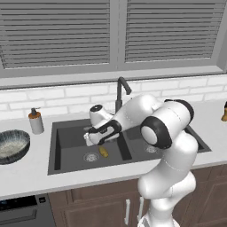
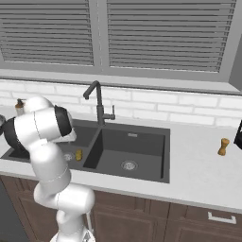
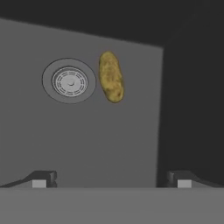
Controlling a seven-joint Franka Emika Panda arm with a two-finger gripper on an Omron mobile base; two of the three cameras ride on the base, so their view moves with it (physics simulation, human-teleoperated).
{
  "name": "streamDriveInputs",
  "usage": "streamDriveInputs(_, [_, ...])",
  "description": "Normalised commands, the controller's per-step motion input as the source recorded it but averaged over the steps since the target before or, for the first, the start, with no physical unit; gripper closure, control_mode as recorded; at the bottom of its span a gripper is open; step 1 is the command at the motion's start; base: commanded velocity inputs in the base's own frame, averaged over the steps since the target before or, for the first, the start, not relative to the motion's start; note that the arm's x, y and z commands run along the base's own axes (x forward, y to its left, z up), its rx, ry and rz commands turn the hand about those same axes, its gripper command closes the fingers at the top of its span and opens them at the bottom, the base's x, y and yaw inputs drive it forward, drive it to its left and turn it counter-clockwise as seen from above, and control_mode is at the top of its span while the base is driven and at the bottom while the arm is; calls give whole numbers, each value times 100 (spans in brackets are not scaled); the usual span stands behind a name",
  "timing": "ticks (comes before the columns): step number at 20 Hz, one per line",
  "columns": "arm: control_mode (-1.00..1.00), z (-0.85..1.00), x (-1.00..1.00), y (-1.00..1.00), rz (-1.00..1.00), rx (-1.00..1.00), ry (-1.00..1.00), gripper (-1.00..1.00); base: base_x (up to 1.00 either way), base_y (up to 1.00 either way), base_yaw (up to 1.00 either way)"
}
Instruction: Pick the potato from the sink and place it in the bowl. Then pick the bowl and place it in the microwave. Then close the microwave door and press the start button.
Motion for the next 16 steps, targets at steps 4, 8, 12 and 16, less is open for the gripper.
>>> streamDriveInputs(4, [-100, -34, 9, -4, 0, 0, 0, -100, 0, 0, 0])
streamDriveInputs(8, [-100, -35, 18, 3, 0, -2, 0, -100, 0, 0, 0])
streamDriveInputs(12, [-100, -19, 23, -6, 0, 0, 0, -100, 0, 0, 0])
streamDriveInputs(16, [-100, -10, 33, -1, 0, 0, 0, -100, 0, 0, 0])
